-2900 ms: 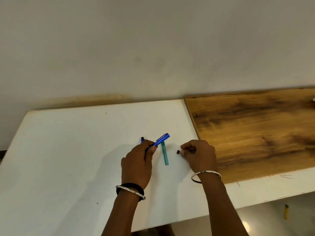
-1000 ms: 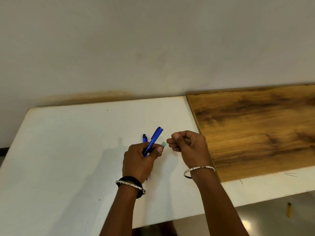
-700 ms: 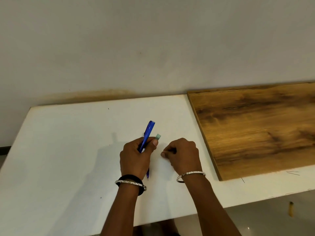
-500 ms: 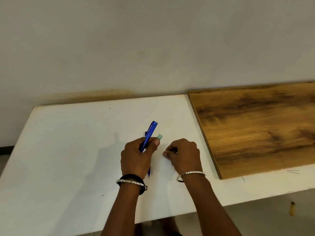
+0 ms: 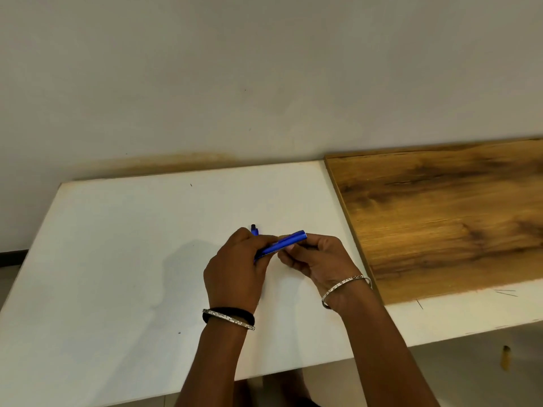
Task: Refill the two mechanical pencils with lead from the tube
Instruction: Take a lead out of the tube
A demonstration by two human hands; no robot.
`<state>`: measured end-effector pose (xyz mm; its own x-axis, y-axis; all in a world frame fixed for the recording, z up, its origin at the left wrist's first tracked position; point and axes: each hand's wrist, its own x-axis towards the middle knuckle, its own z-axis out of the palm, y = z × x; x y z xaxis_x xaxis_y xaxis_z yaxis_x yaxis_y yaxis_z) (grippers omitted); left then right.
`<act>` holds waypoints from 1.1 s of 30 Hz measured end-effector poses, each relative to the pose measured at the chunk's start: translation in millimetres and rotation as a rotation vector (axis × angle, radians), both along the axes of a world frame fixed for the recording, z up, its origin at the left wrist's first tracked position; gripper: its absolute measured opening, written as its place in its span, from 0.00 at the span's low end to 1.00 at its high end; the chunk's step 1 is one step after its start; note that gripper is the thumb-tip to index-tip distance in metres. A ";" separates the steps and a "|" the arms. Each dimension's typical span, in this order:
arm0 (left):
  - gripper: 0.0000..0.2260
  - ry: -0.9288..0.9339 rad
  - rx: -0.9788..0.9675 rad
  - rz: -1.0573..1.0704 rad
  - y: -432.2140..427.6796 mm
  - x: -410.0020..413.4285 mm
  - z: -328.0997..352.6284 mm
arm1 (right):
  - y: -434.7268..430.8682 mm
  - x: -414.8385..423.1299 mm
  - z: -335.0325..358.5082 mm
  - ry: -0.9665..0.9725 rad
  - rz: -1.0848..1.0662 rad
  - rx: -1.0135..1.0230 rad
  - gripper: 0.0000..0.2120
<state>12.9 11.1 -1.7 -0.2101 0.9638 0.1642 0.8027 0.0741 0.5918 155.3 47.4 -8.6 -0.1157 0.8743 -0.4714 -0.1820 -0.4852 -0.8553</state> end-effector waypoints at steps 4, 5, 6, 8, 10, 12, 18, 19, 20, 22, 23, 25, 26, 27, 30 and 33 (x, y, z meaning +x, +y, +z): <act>0.09 -0.077 0.086 0.015 5.9 3.6 0.9 | 0.9 1.4 3.7 0.234 -0.047 -0.123 0.06; 0.08 -0.102 0.105 0.027 7.0 3.1 0.5 | 1.9 1.4 4.4 0.267 -0.053 -0.134 0.06; 0.07 -0.129 0.113 0.046 8.1 2.0 -0.4 | 2.6 1.4 4.7 0.289 -0.053 -0.138 0.06; 0.06 -0.173 0.100 0.090 10.2 -1.7 -4.0 | 4.9 2.6 4.5 0.291 -0.045 -0.128 0.07; 0.09 -0.199 0.070 0.122 11.7 -5.5 -7.9 | 6.8 4.3 5.0 0.272 -0.034 -0.100 0.08; 0.14 -0.240 0.045 0.140 12.7 -8.2 -10.6 | 7.6 5.6 5.2 0.255 -0.026 -0.067 0.09; 0.21 -0.343 -0.007 0.143 13.1 -10.8 -12.5 | 7.0 6.8 7.9 0.188 -0.018 0.005 0.10; 0.21 -0.361 -0.019 0.144 13.4 -10.8 -12.9 | 7.1 7.4 8.6 0.176 -0.023 0.011 0.11; 0.22 -0.377 -0.033 0.144 13.6 -10.8 -13.3 | 7.3 7.9 9.2 0.166 -0.029 0.016 0.11; 0.22 -0.421 -0.055 0.135 14.1 -10.9 -13.3 | 7.5 8.2 10.9 0.148 -0.035 0.028 0.11; 0.21 -0.455 -0.056 0.127 14.2 -10.9 -12.9 | 7.8 7.8 11.7 0.139 -0.037 0.040 0.11; 0.17 -0.530 -0.060 0.111 14.7 -11.1 -11.9 | 8.6 6.2 13.4 0.124 -0.043 0.073 0.09; 0.15 -0.564 -0.069 0.103 14.9 -11.0 -11.4 | 9.0 5.4 14.2 0.119 -0.047 0.093 0.09; 0.13 -0.596 -0.082 0.096 15.2 -10.9 -10.9 | 9.3 4.7 14.9 0.113 -0.051 0.113 0.09; 0.09 -0.692 -0.115 0.083 15.2 -11.0 -8.8 | 10.4 3.5 16.1 0.082 -0.067 0.155 0.11; 0.08 -0.775 -0.132 0.073 15.1 -10.3 -6.1 | 11.1 3.1 16.1 0.060 -0.082 0.178 0.11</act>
